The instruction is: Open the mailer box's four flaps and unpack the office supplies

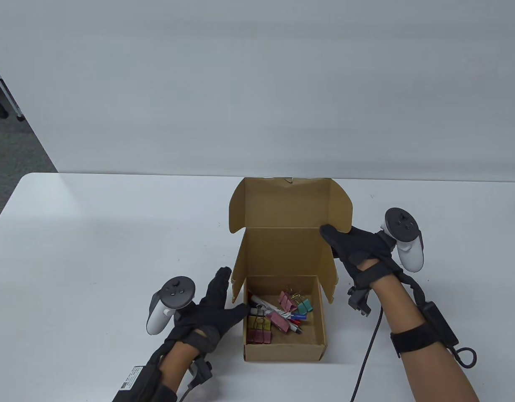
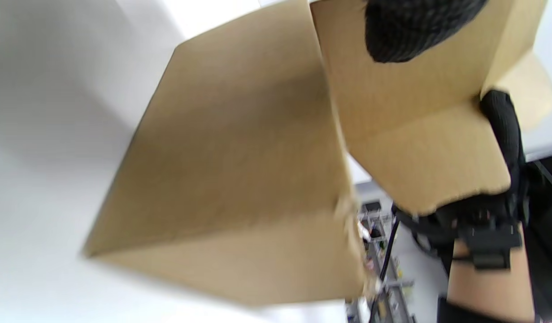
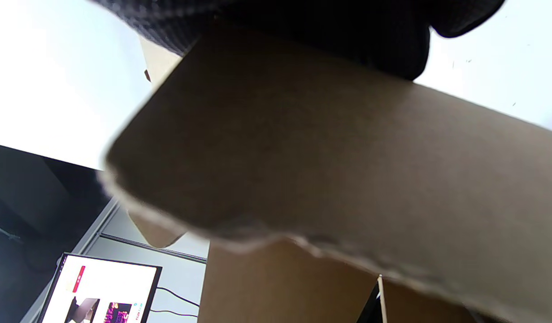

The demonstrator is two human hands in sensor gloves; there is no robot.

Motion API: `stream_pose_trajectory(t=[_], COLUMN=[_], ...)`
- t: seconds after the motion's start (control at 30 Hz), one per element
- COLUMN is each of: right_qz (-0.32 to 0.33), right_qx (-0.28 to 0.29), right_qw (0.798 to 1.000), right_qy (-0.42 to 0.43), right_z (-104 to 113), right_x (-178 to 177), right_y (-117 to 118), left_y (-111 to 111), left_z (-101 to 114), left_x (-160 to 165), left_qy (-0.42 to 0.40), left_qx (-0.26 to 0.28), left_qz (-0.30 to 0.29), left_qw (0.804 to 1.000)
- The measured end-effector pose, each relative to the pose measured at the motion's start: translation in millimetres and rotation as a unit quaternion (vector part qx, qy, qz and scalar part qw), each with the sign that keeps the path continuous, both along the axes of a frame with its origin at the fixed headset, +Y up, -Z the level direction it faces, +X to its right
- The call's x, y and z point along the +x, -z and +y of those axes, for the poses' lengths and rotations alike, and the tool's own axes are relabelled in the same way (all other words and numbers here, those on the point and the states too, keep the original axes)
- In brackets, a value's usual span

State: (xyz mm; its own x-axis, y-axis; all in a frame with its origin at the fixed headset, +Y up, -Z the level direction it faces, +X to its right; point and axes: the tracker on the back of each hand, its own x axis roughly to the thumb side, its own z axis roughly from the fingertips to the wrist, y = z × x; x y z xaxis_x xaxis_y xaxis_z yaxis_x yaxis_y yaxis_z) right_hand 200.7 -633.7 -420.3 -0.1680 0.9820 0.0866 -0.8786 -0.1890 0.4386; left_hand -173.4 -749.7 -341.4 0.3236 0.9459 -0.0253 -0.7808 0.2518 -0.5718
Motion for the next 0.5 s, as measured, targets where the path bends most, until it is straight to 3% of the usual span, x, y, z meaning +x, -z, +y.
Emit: stream_pose_trajectory(t=[0.17,0.5], right_qz=[0.007,0.014], right_qx=[-0.036,-0.135], right_qw=[0.999,0.983], right_qy=[0.034,0.120], right_z=[-6.7,-31.3], right_x=[-0.2,-2.1], right_y=[13.2,45.2], left_y=[19.1,34.9], left_z=[-10.7,-20.6], left_x=[6.6,26.6], left_qy=[-0.015,0.008], left_qx=[-0.034,-0.036], left_qz=[0.019,0.022], left_qw=[0.999,0.999])
